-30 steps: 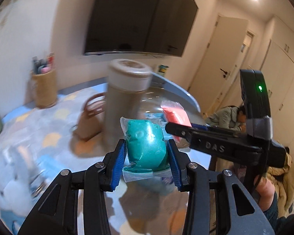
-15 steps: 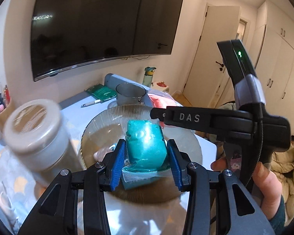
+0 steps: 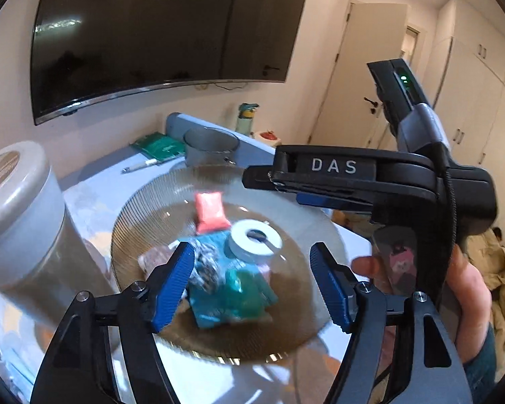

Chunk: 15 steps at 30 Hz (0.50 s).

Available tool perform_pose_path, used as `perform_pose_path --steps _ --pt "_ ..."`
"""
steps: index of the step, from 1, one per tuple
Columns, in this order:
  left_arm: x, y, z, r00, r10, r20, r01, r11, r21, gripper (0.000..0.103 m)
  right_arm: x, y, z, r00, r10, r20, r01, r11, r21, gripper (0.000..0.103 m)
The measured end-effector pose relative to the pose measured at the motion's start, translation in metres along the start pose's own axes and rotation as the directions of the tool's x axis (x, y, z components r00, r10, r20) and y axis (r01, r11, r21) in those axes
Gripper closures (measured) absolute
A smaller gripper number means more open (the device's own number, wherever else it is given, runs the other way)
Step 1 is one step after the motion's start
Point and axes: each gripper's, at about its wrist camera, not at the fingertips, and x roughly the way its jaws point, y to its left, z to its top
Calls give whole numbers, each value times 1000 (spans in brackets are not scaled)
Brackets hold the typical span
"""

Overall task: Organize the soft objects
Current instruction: 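Return both tools to the bed toward the grey bunny and checked cloth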

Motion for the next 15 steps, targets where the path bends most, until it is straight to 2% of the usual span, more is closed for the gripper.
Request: perform_pose_path --steps 5,8,13,15 --pt "-43 2 -13 999 -40 6 40 999 -13 33 -22 8 -14 1000 17 26 -17 1000 -13 29" --pt "-82 13 -17 999 -23 29 24 999 -23 33 -37 19 -24 998 34 43 -32 999 -34 29" --pt "-165 38 -22 989 90 115 -87 996 -34 32 -70 56 -44 993 87 84 -77 990 -120 29" --pt "-204 52 -26 973 164 161 -158 986 -46 22 -82 78 -54 987 133 90 -117 979 -165 29"
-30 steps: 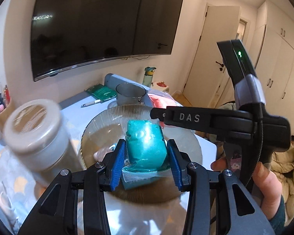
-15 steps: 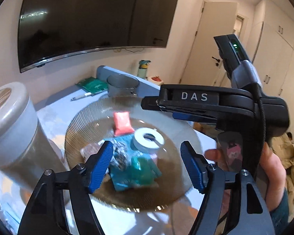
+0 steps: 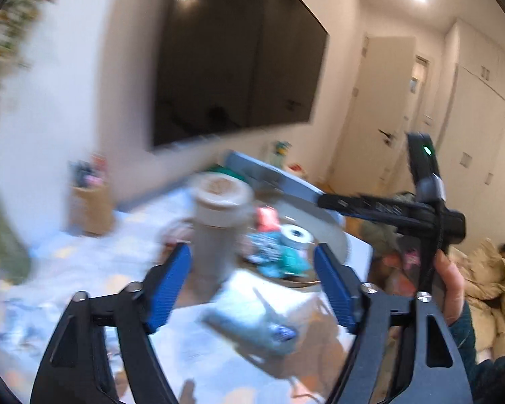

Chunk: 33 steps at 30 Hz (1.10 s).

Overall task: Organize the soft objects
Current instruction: 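Return both tools to the bed toward the grey bunny and checked cloth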

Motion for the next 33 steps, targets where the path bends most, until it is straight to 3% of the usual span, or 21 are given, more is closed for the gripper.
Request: perform_pose_path --steps 4,9,10,13,18,20,23,25,29,31,33 --pt "-72 38 2 983 155 101 -150 987 -55 18 -7 56 -12 997 76 -2 -76 992 -105 29" --pt "-152 81 -7 922 343 180 -318 935 -155 13 -1 148 -46 977 201 -68 -212 928 -307 29" --pt "-165 90 -12 903 389 181 -359 917 -174 12 2 170 -57 973 216 -84 -231 906 -353 28" --pt "-185 116 -30 869 467 160 -429 875 -226 1 24 218 -92 962 224 -154 -270 852 -449 22" --pt "-164 169 -83 854 519 32 -486 819 -306 1 90 250 -148 967 147 -208 -237 820 -520 21" --pt "-143 188 -110 860 510 -26 -488 806 -335 1 114 242 -166 971 113 -213 -211 824 -525 21" --pt "-102 217 -150 898 429 -93 -430 814 -391 1 151 223 -185 972 71 -226 -180 841 -510 21" --pt "-82 229 -167 910 396 -123 -410 811 -418 1 170 215 -192 969 34 -243 -154 856 -493 21" --pt "-55 244 -189 916 374 -142 -397 800 -450 1 190 206 -189 966 4 -260 -123 888 -442 21" --pt "-51 244 -194 914 380 -141 -400 788 -469 3 197 200 -189 952 7 -305 -139 901 -411 20" --pt "-57 241 -194 923 370 -104 -373 801 -469 2 200 198 -191 938 22 -346 -168 901 -399 20"
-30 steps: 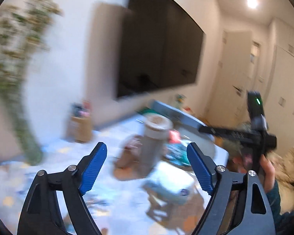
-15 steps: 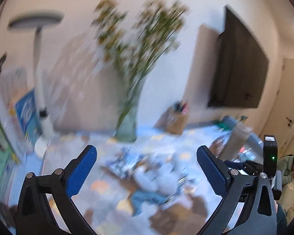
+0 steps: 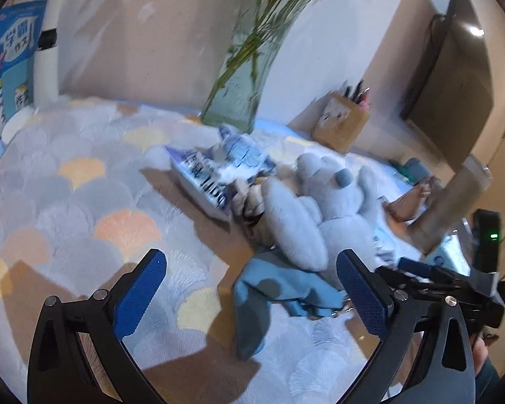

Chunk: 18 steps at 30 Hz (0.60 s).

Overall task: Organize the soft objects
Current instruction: 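Return both tools to the bed toward the grey bunny and checked cloth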

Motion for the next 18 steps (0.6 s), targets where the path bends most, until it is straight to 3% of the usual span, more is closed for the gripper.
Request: perform_pose_path --steps 6,12,16,18 --pt "-1 -7 -2 1000 5 16 -5 999 36 2 2 11 -2 998 -63 -23 62 997 -40 14" --pt "-2 -2 -1 999 -45 6 45 999 18 2 1 6 -1 997 -74 -10 74 997 -13 13" --pt "-4 0 0 996 -83 -13 83 997 -8 2 -22 5 -2 993 -47 111 46 999 11 14" --pt "-4 -2 -1 993 -111 -29 111 994 -12 2 -32 1 -2 982 -82 172 76 996 40 14"
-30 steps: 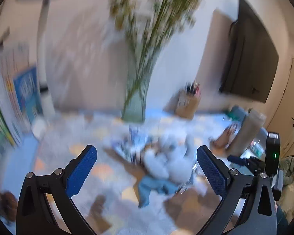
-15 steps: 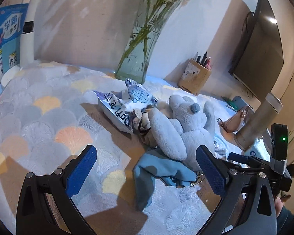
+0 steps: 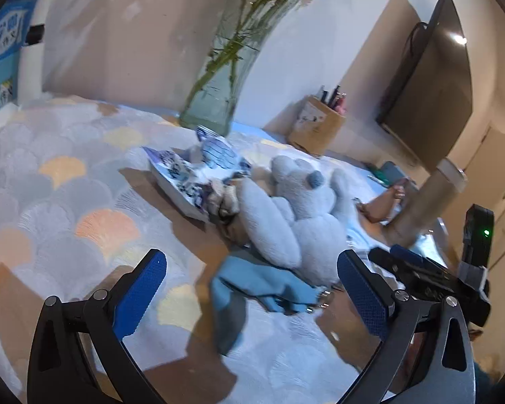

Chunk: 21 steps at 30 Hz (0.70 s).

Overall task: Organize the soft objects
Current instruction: 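Return both tools to the bed toward the grey bunny and checked cloth, then grasp the grey plush bunny with the left tool while the right grasps the blue mask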

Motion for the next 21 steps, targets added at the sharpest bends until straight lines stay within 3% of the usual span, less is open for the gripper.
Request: perform_pose_path --steps 1,2,3,5,6,10,12,15,19,21 --pt "2 -3 0 1000 -2 -19 2 1000 3 2 0 -2 2 1000 -14 -2 14 1000 13 14" --pt "3 -8 -1 999 -3 -39 3 1000 6 2 2 -4 5 1000 -21 -21 21 999 31 24" --pt "4 -14 0 998 -8 -60 8 1000 5 2 7 -7 8 998 -7 -56 10 999 52 46" --pt "1 -30 2 997 -23 -70 23 1000 11 2 22 -12 17 986 29 -161 -14 996 92 58" --pt "-1 -39 4 998 -27 -61 28 1000 13 2 24 -13 19 982 35 -187 -15 994 106 60" --pt "20 -79 12 995 60 -81 -52 993 104 1 40 -12 29 972 40 -232 -30 998 48 58" --pt "39 -89 13 987 120 -104 -105 985 136 1 44 -11 26 974 27 -224 -23 1000 21 42" --pt "70 -95 11 965 212 -155 -181 965 191 1 45 -16 20 978 69 -198 -67 998 16 31" --pt "84 -89 11 959 235 -157 -208 963 173 3 45 -9 15 981 36 -190 -43 999 -33 29" --pt "86 -83 10 958 238 -160 -212 964 161 14 45 -3 13 982 5 -188 -17 998 -63 29"
